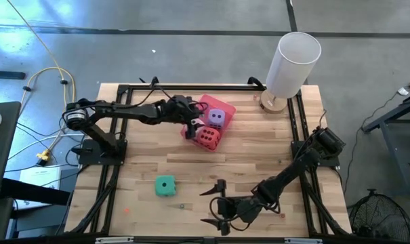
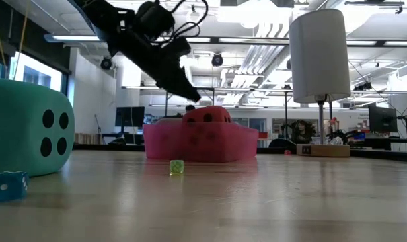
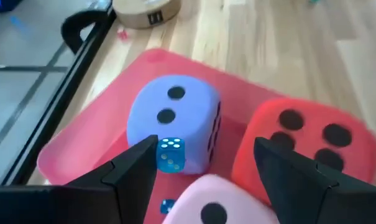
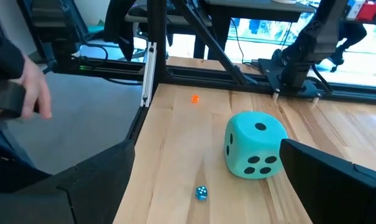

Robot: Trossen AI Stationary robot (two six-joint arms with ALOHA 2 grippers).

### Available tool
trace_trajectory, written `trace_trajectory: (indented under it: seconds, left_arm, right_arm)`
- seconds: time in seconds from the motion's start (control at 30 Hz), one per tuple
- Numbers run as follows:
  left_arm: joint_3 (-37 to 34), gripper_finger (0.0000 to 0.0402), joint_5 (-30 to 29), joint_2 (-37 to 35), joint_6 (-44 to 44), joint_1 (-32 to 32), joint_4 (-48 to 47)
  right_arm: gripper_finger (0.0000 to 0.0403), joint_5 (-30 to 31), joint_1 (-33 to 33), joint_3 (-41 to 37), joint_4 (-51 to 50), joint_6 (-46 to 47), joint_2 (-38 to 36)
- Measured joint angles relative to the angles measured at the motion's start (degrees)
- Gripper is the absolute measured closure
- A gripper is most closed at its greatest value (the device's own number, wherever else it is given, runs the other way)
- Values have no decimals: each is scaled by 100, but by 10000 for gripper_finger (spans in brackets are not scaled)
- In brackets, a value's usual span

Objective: Pick & Place Dice
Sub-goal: Put the small light blue die into the red bin

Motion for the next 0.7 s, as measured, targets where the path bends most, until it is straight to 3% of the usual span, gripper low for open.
trace_trajectory:
  seconds: [0.17,0.4,0.7]
  left_arm:
    - [0,143,588,43,-211,183,-91]
    - [-40,143,2119,76,-532,519,-333]
    - [-273,143,2271,67,-581,792,-307]
  right_arm:
    - [9,-4,-69,0,-88,303,0]
    - [9,-27,-68,0,-123,404,0]
    - [9,-149,-69,0,-123,394,0]
